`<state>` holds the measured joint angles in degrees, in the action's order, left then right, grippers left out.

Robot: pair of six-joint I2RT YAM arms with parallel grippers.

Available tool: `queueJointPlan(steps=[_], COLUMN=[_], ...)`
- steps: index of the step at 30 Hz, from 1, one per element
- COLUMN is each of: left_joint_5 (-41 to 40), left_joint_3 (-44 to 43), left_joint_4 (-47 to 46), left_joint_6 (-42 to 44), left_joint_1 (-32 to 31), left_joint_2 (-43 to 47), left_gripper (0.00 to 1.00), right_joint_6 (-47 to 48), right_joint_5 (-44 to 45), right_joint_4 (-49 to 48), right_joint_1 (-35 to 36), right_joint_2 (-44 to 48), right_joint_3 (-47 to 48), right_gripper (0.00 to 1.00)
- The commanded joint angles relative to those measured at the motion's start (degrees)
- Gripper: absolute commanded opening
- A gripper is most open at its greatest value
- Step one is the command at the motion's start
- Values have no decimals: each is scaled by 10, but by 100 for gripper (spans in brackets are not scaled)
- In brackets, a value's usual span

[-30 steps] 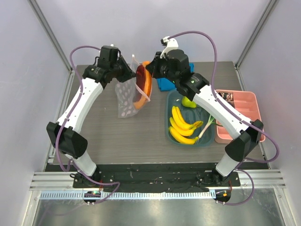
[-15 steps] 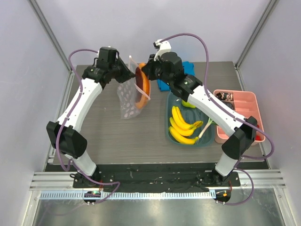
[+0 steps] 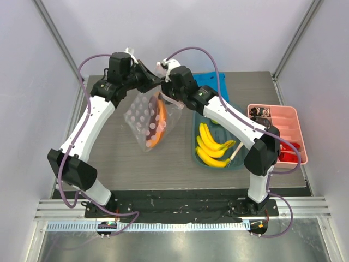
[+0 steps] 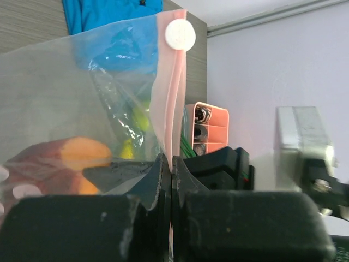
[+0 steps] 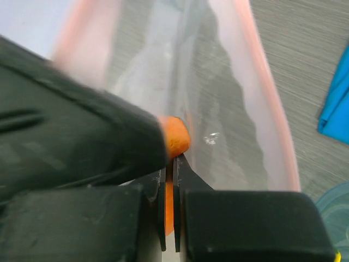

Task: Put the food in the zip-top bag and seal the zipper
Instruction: Place the fake food in the zipper food storage bag, then adjust the zipper food storage bag at the center of the board.

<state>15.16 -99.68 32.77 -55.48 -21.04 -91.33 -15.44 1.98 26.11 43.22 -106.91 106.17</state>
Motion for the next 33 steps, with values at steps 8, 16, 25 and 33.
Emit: queueJointPlan(steps=[8, 16, 25, 33], left_joint_5=[23, 31, 37, 30], left_joint_3=[27, 40, 29, 25], left_joint_4=[-49, -46, -42, 11], left_joint_6=[-2, -6, -6, 36], left_joint_1=[5, 8, 8, 9], left_joint_2=[45, 46, 44, 48], left_gripper=[0, 0, 0, 0], right_joint_6=[14, 66, 104, 108], right_joint_5=[-50, -37, 51, 24], right_joint_4=[3, 27, 47, 76], right_joint_1=[-4, -6, -7, -17], right_joint_2=[52, 101, 157, 120], right_joint_3=[62, 38, 6, -18], right_gripper=[48, 57, 66, 39])
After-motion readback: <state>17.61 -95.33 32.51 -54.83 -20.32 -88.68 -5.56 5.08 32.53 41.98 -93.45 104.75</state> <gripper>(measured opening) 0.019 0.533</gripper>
